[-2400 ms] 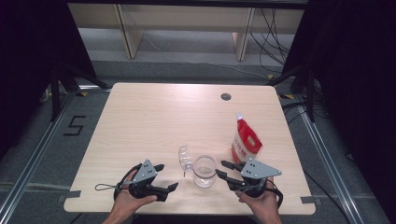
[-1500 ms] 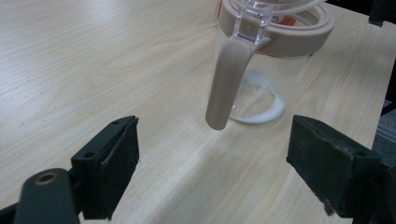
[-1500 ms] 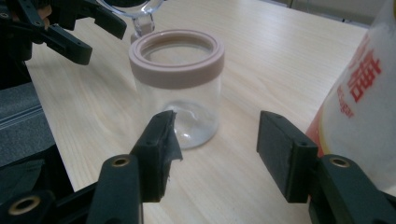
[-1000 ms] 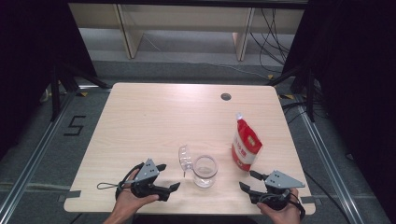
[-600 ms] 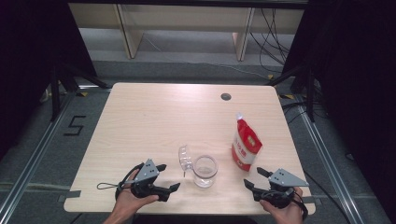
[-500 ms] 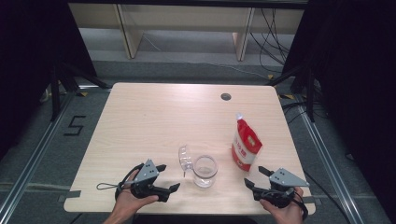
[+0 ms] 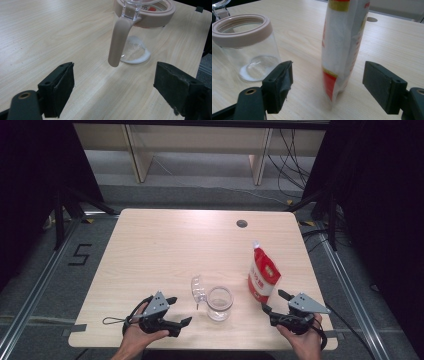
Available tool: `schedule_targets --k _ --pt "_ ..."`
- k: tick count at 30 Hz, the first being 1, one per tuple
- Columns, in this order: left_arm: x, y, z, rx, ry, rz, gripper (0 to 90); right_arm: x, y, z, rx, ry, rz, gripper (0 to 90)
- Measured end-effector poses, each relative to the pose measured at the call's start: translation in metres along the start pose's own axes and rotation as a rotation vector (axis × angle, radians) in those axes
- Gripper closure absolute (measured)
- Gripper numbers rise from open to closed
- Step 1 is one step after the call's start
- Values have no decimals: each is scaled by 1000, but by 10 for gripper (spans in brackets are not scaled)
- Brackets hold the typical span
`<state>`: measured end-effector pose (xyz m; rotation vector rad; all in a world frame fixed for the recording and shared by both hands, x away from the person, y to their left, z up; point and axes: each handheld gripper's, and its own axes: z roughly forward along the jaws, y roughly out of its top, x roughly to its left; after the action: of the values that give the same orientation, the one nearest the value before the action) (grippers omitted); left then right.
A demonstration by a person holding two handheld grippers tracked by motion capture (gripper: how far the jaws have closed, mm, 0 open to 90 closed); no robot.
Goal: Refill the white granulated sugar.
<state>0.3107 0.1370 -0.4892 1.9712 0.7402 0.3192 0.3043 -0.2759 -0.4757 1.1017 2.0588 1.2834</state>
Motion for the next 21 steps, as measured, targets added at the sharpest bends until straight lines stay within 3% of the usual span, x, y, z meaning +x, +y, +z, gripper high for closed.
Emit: schedule_targets --k 1,3,4,9,13,14,16,17,19,21 --pt "0 0 0 0 0 -3 162 -2 0 1 -9 -1 -22 249" --pt "0 0 0 3 1 -4 162 0 0 1 -3 -11 -3 248" --pt "-2 -1 2 -1 -6 -26 162 -4 1 4 -15 -11 -26 247" --pt "-2 -1 2 -4 -6 -30 162 -8 2 9 -25 -9 -1 247" --pt "-2 -1 2 1 -7 -25 162 -11 3 14 -35 1 -14 247" --pt "-1 -1 2 11 0 -13 162 -9 3 16 -26 -13 23 247" --pt "-2 -1 3 3 -6 -23 162 -10 4 18 -25 -9 22 248" --pt "-2 -1 3 5 -6 -23 162 -14 6 23 -39 1 -9 254" --pt "-2 -1 3 5 -6 -22 162 -12 6 26 -36 -5 15 254" --pt "-2 -2 3 6 -6 -22 162 -15 7 29 -46 6 -12 258"
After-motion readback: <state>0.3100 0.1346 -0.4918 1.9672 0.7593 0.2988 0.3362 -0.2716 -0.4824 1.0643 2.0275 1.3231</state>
